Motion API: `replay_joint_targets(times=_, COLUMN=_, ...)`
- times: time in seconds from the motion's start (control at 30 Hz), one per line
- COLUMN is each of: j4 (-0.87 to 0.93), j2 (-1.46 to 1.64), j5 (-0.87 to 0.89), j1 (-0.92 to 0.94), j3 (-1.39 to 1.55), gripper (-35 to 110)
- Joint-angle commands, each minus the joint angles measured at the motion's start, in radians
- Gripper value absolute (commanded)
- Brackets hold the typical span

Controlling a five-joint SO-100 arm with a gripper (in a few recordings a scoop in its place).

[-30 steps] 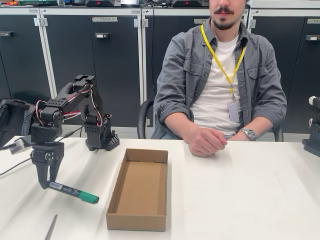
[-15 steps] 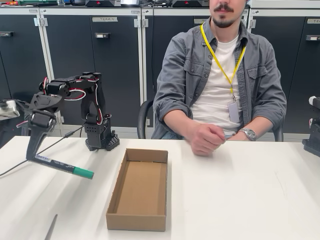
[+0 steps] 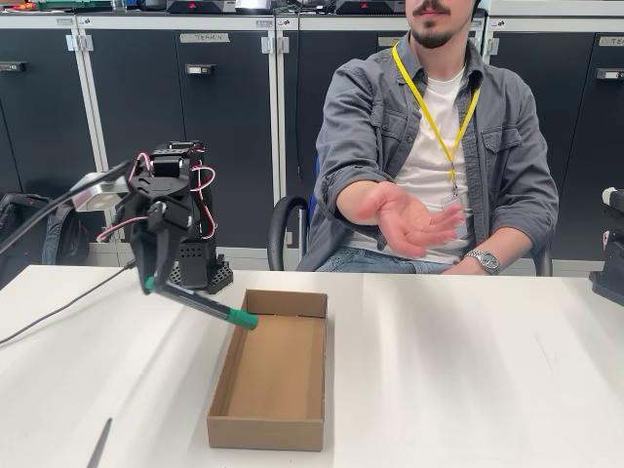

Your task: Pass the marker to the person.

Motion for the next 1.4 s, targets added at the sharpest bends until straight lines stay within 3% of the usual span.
replay_joint_targets(times=0.0, j4=-0.072, j2=0.080, j5=-0.054, j1=-0.127, j3=0.005, gripper=-5)
replay_joint_targets(times=0.3, j4=-0.275, j2=0.067, j5=-0.038, j1=-0.272, j3=-0.017, gripper=-5)
replay_joint_targets(times=0.77, j4=-0.221, j2=-0.181, j5=-0.048, j1=-0.327, j3=-0.471, gripper=-5)
replay_joint_targets(times=0.93, j4=-0.293, j2=-0.287, j5=-0.098, j1=-0.376, j3=-0.603, gripper=-5)
replay_joint_targets(times=1.37, j4=-0.296, j2=-0.425, j5=-0.232, j1=-0.649, j3=-0.713, gripper=-5)
